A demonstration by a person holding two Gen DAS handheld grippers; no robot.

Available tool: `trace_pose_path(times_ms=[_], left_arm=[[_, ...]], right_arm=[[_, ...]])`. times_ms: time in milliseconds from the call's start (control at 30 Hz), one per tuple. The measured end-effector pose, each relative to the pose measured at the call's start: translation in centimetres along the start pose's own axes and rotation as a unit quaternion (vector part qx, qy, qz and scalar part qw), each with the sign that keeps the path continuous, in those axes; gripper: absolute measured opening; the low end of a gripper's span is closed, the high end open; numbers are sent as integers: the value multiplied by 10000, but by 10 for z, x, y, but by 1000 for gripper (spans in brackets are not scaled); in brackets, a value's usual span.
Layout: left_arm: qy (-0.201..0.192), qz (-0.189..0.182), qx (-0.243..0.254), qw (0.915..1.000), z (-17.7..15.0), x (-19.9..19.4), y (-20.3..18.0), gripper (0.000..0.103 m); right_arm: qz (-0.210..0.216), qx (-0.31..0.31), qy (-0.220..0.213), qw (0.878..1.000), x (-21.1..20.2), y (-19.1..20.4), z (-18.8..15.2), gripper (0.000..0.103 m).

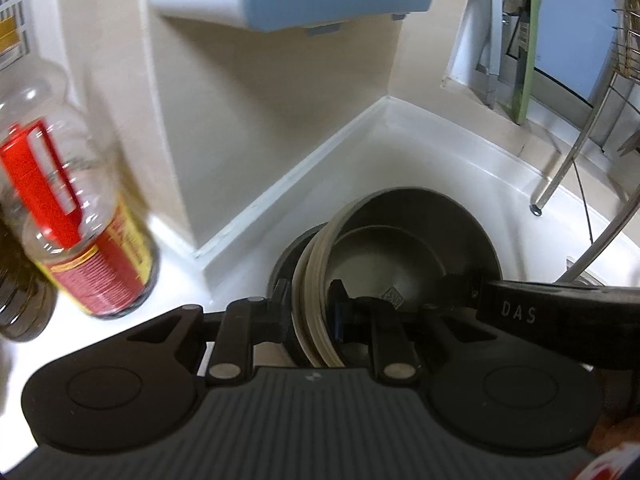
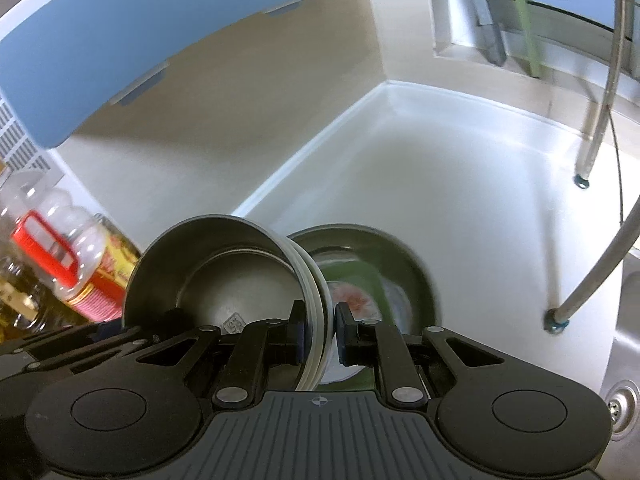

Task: Organize plates and bowls
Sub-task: 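Lower the stack onto the floral plate in the steel basin with both grippers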

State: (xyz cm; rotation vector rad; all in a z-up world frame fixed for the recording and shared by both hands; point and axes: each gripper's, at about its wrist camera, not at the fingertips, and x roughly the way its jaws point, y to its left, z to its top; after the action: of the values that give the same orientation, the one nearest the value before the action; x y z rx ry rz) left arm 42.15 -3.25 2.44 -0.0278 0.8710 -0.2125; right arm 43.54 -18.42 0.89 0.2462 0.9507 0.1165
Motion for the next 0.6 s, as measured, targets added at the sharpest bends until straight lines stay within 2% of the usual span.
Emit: trace_pose_path(times_ms=[300, 600], left_arm=[[79, -164, 25, 9998, 16, 23, -13, 18], [320, -258, 3, 9992, 15, 40, -18, 18]], right_arm=[[-179, 64, 87, 9998, 7, -15, 9, 14], [-328, 54, 222, 9992, 18, -23, 14, 14]])
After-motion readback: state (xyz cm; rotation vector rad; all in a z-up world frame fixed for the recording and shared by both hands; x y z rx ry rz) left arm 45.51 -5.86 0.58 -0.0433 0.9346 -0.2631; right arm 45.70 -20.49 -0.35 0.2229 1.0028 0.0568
